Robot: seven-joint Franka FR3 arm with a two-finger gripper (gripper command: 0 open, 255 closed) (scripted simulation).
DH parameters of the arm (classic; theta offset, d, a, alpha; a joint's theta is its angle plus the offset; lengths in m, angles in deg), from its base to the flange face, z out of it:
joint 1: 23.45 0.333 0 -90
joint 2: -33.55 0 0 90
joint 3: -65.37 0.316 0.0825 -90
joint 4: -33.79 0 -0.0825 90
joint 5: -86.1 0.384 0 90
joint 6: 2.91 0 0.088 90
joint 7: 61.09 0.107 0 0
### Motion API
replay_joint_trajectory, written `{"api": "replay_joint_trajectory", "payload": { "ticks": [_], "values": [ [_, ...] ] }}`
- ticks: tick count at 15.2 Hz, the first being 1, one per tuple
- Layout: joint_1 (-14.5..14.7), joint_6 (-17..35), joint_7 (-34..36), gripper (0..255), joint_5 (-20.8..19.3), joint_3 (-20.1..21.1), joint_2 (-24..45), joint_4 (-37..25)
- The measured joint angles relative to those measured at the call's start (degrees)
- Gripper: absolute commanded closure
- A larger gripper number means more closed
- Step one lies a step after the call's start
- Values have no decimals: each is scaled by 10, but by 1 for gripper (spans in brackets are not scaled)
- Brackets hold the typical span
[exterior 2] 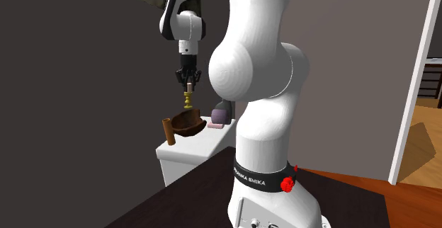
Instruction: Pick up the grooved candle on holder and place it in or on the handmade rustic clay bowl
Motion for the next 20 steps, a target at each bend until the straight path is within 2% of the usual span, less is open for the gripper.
{"api": "replay_joint_trajectory", "payload": {
  "ticks": [8,15,16,20],
  "values": [
    [-4,51,-14,255,19,5,34,20],
    [-4,58,-15,255,21,5,38,23],
    [-4,58,-15,0,21,5,38,23],
    [-4,58,-15,0,21,5,38,23]
  ]
}}
